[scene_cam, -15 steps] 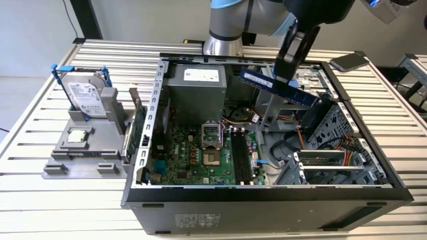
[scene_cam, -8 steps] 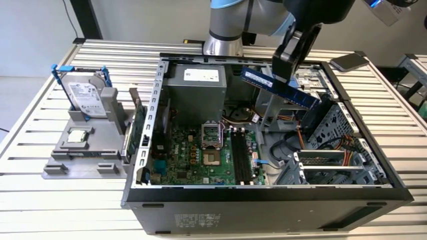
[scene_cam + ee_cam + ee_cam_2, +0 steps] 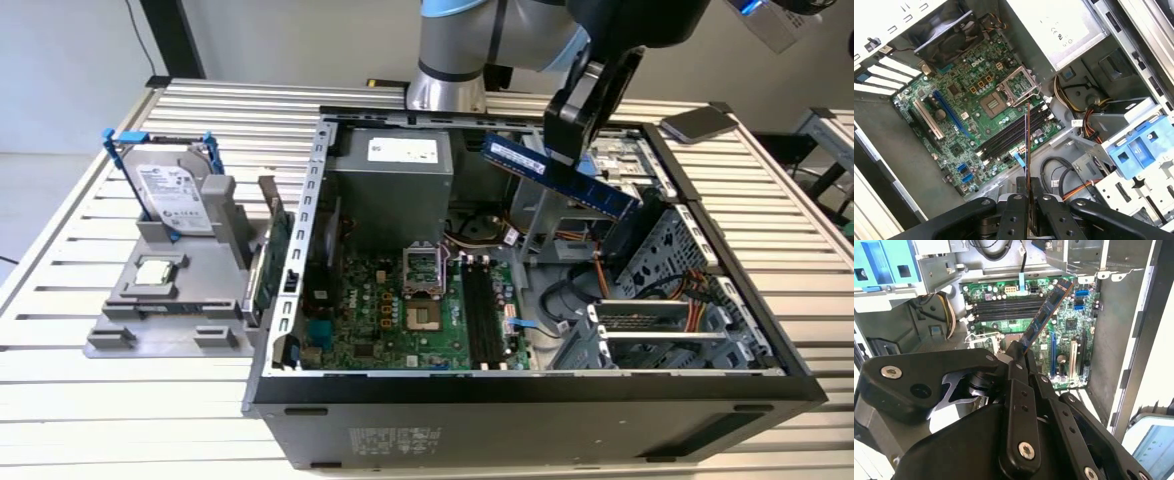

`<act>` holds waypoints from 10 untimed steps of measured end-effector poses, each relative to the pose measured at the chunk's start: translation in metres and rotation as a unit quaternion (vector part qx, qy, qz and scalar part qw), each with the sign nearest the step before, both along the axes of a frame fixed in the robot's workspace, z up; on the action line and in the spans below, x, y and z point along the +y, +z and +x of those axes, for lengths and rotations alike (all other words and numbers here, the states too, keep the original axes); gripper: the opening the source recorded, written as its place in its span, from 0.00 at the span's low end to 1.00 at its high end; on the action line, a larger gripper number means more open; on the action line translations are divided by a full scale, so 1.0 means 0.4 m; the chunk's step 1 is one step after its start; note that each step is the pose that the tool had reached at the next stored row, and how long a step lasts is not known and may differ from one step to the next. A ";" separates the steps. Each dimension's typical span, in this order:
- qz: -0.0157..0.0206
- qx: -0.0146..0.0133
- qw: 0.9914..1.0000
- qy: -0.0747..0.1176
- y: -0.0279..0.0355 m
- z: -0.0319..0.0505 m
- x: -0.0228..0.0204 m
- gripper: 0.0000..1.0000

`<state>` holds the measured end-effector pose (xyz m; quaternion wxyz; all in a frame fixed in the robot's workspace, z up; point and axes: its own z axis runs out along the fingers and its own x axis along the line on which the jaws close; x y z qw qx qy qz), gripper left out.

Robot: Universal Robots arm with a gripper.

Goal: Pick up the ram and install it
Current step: 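Insert the ram into the slot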

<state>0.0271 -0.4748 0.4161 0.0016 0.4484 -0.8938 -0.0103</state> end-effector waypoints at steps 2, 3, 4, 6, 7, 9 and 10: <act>0.000 0.000 1.000 0.000 0.000 0.000 0.000 0.00; 0.000 0.000 1.000 0.000 0.000 0.000 0.000 0.00; 0.000 0.000 1.000 0.000 0.000 0.000 0.000 0.00; 0.000 0.000 1.000 -0.003 0.000 0.000 0.000 0.00; 0.000 0.000 1.000 -0.005 0.000 0.000 0.000 0.00; 0.000 0.000 1.000 -0.012 0.000 0.000 0.000 0.00; 0.000 0.000 1.000 -0.017 0.000 0.000 0.000 0.00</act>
